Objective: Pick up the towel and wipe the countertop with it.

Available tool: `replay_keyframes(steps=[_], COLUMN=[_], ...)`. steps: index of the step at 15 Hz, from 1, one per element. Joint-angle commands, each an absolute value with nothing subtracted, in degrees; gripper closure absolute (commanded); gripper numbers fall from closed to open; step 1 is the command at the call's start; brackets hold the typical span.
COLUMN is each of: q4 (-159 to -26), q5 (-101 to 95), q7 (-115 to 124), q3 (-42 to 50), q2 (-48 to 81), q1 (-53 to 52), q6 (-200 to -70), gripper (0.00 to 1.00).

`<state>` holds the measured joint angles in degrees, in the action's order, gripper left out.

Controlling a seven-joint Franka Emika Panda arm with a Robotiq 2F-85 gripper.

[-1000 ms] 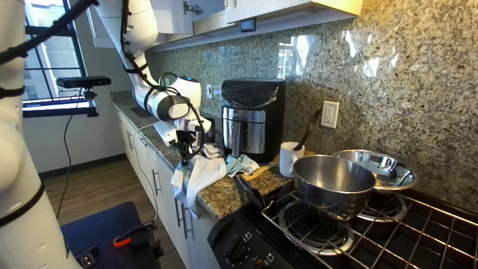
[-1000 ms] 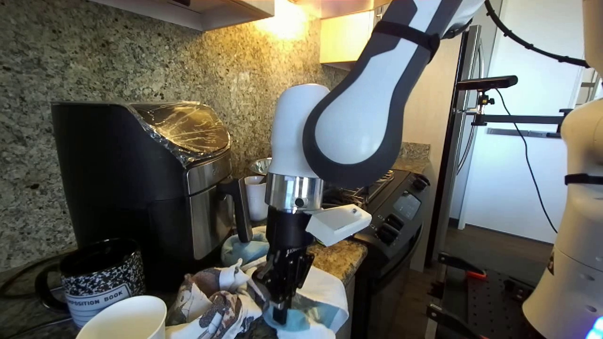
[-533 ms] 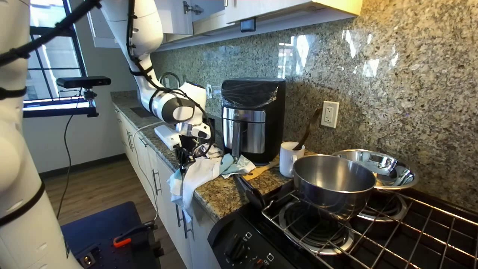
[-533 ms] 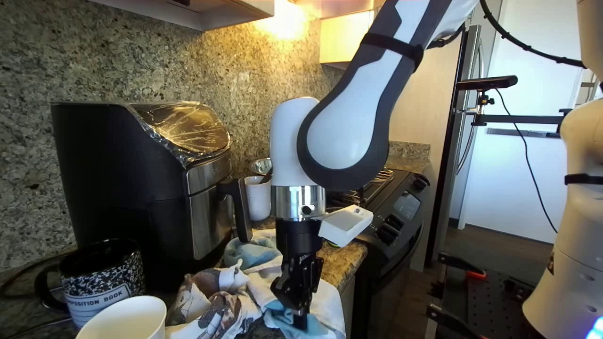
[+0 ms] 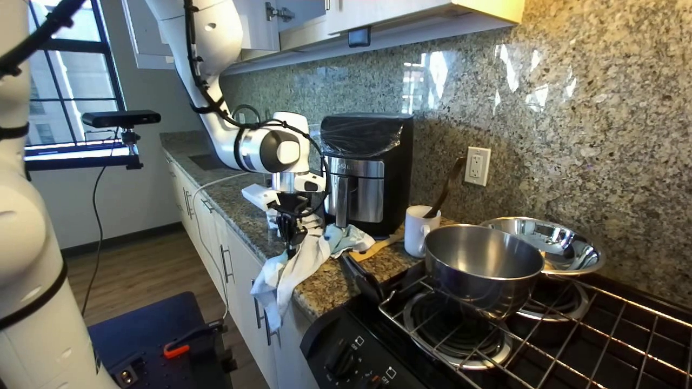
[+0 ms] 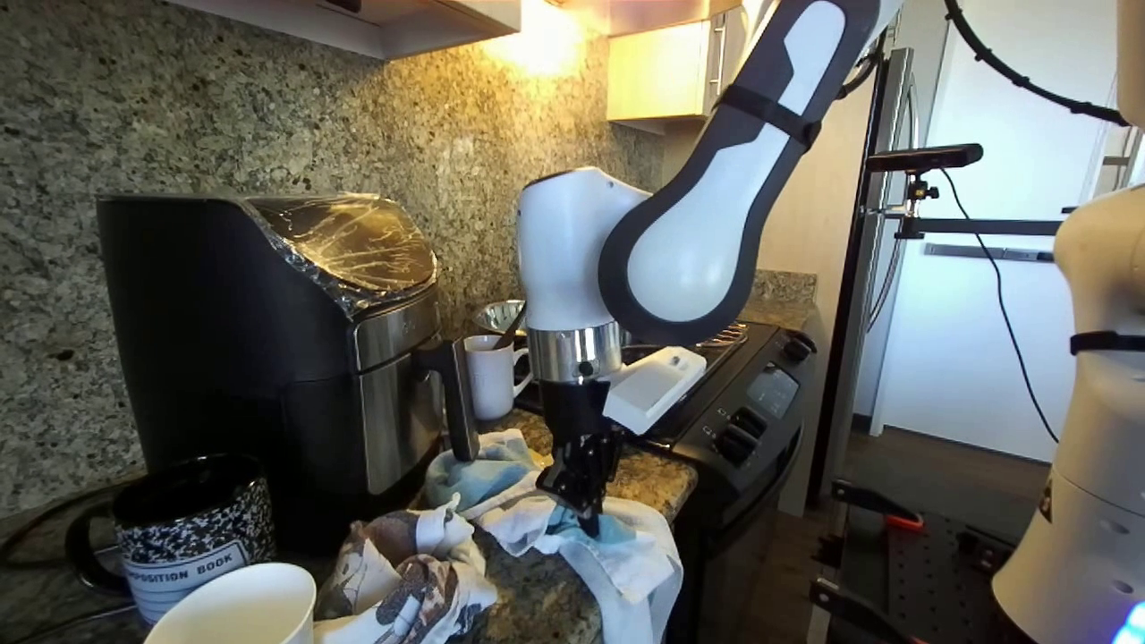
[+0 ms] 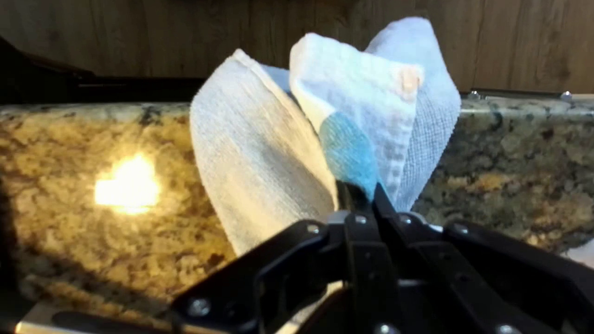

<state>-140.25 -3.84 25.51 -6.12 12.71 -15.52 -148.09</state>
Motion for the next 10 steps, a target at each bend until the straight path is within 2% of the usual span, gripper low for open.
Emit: replay_keyframes(steps=[1,10], q4=[-142.25,-139.46], q5=[-5.59,-12.54], q7=[29.81,35.28], q3=[-4.69,-4.07], q2=[6.93,-0.15], q1=[-15.27,-10.91], q6=[-148.38,-146.97], gripper=[0.97,0.97])
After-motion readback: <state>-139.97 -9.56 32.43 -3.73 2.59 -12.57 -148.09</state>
